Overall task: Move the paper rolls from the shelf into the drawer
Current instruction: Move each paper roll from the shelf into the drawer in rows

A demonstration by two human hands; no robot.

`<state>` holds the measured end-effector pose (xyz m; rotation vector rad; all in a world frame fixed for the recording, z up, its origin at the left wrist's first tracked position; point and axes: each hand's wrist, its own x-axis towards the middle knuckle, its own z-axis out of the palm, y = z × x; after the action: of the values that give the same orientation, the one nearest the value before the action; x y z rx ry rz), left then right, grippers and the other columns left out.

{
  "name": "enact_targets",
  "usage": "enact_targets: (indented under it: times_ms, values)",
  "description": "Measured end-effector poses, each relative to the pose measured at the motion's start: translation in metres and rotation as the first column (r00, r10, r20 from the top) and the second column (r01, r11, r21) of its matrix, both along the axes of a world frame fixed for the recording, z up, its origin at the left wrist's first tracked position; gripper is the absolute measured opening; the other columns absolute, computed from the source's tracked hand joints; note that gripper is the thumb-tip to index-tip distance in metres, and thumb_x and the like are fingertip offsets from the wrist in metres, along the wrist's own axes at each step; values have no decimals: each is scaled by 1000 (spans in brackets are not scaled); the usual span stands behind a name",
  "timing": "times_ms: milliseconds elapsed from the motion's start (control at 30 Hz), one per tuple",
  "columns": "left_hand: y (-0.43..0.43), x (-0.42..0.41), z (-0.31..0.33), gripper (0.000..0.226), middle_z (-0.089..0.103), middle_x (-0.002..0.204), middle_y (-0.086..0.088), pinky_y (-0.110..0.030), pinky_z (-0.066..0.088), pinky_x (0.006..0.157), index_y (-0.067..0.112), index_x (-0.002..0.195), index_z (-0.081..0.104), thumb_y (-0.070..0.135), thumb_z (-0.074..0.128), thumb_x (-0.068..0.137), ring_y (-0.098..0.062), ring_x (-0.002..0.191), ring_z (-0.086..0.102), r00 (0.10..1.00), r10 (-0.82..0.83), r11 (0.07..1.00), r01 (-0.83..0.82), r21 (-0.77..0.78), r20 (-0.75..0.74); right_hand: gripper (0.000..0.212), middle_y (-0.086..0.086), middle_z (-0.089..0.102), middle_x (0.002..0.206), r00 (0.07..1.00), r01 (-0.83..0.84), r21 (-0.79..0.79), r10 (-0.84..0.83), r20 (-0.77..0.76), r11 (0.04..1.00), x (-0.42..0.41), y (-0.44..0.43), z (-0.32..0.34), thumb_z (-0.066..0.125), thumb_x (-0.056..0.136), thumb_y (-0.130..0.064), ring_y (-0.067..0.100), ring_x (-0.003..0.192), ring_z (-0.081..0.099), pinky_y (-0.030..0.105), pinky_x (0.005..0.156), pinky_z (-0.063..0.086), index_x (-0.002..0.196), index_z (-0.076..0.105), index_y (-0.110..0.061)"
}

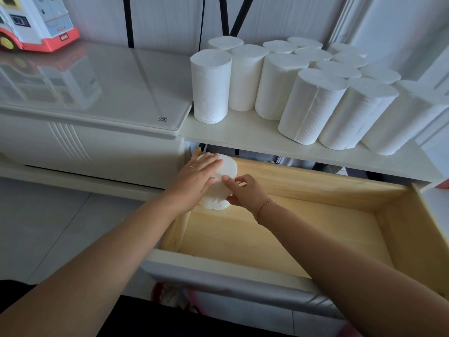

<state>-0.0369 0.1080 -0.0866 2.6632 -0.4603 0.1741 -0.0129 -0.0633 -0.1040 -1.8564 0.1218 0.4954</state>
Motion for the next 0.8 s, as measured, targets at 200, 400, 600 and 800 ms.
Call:
enact_targets:
  times_ms: [200,400,600,800]
  values:
    - [0,-3,0,53,5,158,8,-14,-11,109,21,149,14,37,26,101,2,138,-9,999,-28,998,30,47,-41,61,8,64,107,997,-78,-86,78,-2,993,-3,-3,8,59,84,-60,24,96,69,43,91,56,121,49,-12]
    - [1,-6,-1,74,-9,155,12,-6,-26,96,26,150,4,62,9,86,4,131,-26,997,2,991,8,134,-77,33,-9,58,84,744,361,-49,-256,617,931,6,-35,55,66,85,-45,3,74,55,15,65,39,104,52,-22]
    - [0,-8,0,76,-14,154,17,-15,-20,103,31,149,-3,67,7,83,7,131,-29,992,17,992,-2,123,-127,70,12,45,124,493,621,88,-475,728,779,41,-73,91,76,78,-28,23,113,46,29,99,37,133,41,-2]
    - [1,-9,1,73,-15,151,21,-14,-18,103,33,148,-2,67,10,85,10,129,-28,993,23,994,-11,105,-120,76,11,45,126,577,580,46,-450,682,814,64,-74,88,76,77,-35,17,104,44,21,94,37,136,37,-6]
